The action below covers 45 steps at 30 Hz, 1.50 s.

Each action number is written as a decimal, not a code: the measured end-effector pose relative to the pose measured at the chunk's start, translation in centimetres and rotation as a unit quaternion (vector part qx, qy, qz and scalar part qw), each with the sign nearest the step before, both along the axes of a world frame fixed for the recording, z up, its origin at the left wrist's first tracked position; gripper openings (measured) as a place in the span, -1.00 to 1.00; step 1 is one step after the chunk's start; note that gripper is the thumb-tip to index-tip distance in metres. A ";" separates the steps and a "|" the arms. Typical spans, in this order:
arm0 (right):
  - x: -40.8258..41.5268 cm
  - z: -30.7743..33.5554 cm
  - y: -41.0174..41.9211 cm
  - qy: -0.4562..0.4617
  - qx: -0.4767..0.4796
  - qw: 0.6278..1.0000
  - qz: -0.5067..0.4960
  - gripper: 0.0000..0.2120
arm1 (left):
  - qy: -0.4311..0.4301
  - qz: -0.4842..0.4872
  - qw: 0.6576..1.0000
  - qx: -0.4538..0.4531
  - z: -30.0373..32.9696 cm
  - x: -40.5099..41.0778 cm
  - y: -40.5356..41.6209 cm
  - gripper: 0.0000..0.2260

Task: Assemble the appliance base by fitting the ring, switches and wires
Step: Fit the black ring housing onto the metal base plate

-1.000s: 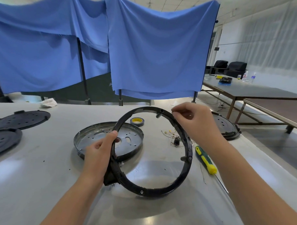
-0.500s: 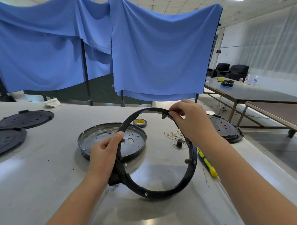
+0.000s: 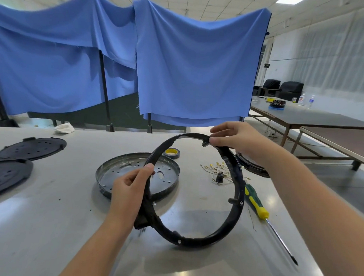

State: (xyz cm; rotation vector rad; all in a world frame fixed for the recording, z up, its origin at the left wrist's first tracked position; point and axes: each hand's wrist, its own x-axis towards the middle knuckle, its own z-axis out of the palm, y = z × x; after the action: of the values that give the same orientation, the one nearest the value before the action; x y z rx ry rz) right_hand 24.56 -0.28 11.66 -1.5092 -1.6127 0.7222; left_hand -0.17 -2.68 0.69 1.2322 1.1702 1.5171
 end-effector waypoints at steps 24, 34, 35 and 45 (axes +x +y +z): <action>-0.1 -6.0 -3.3 0.220 -0.003 0.971 -0.091 -0.85 | 0.059 0.110 0.980 0.155 0.4 -0.6 -0.3 -0.70; -2.8 -2.4 -5.7 0.278 0.030 0.958 -0.057 -0.78 | 0.134 0.106 0.957 0.233 0.7 0.8 -2.1 -0.73; -3.0 -2.3 -5.9 0.284 0.027 0.957 -0.055 -0.78 | 0.139 0.103 0.956 0.238 0.7 0.8 -2.2 -0.72; -4.2 -2.1 -6.4 0.244 0.025 0.968 -0.054 -0.48 | 0.164 0.119 0.947 0.248 0.9 1.3 -2.8 -0.72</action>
State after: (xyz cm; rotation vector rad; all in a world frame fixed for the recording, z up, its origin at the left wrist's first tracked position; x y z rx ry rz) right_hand 20.32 -6.73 9.59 -1.2479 -1.1611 0.9017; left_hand 1.10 -5.49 1.54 1.7852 1.2216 1.9158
